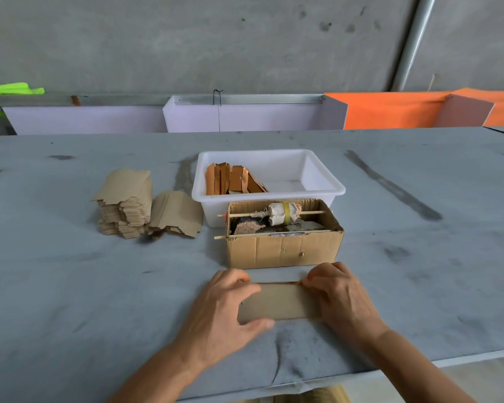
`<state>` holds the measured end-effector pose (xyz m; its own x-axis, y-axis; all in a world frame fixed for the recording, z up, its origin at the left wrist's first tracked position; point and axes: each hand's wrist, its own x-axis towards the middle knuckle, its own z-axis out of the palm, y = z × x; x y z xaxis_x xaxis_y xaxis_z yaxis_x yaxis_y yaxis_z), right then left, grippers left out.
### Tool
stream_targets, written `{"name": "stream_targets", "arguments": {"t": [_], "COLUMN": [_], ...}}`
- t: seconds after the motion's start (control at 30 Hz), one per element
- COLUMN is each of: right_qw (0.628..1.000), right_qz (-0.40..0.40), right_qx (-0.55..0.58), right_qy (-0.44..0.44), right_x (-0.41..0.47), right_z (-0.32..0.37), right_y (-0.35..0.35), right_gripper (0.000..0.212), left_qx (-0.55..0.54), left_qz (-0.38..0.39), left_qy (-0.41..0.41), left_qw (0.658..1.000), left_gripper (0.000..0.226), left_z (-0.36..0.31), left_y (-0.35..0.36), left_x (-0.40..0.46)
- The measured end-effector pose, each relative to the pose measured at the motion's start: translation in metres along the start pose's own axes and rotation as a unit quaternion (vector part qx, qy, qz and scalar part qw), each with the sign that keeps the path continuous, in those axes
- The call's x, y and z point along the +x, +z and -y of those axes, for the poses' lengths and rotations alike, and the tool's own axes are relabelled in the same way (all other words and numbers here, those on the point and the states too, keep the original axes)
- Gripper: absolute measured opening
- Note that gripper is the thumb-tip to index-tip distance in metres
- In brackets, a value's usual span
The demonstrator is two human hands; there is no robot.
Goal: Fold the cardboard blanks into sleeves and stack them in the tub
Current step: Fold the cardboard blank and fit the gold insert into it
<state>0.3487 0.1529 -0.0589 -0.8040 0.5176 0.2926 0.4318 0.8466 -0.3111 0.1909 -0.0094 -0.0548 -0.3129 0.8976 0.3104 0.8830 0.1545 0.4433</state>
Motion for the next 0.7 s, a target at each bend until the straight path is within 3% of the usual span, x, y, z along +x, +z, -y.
{"name": "stream_targets", "arguments": {"t": [0.07,0.13,0.33,0.5,0.6,0.7], "right_qw": [0.999,0.996,0.93,0.898,0.888,0.865], "right_qz": [-0.001,-0.014,-0.15,0.008,0.048,0.009], "right_qx": [0.038,0.083,0.263,0.396,0.412,0.447], "right_qy": [0.012,0.033,0.209,0.191,0.197,0.227], "right_x": [-0.002,-0.005,-0.014,-0.014,-0.011,-0.011], "right_z": [-0.001,0.0,0.002,0.016,0.019,0.019], "right_y": [-0.002,-0.006,-0.021,-0.03,-0.029,-0.026], "right_gripper": [0.024,0.023,0.026,0.048,0.025,0.011], "left_qx": [-0.008,-0.019,-0.131,-0.152,-0.159,-0.219], "left_qz": [0.02,-0.009,-0.112,-0.114,-0.109,-0.15], "left_qy": [0.031,0.032,-0.048,-0.057,-0.045,-0.1], "left_qw": [0.999,0.999,0.984,0.98,0.98,0.959], "left_gripper": [0.027,0.005,0.011,0.013,0.016,0.02], "left_z": [0.0,0.001,-0.002,-0.007,-0.012,-0.015], "left_y": [0.002,0.005,-0.002,-0.002,-0.001,-0.003], "left_x": [-0.004,-0.003,0.01,0.01,0.009,0.01]}}
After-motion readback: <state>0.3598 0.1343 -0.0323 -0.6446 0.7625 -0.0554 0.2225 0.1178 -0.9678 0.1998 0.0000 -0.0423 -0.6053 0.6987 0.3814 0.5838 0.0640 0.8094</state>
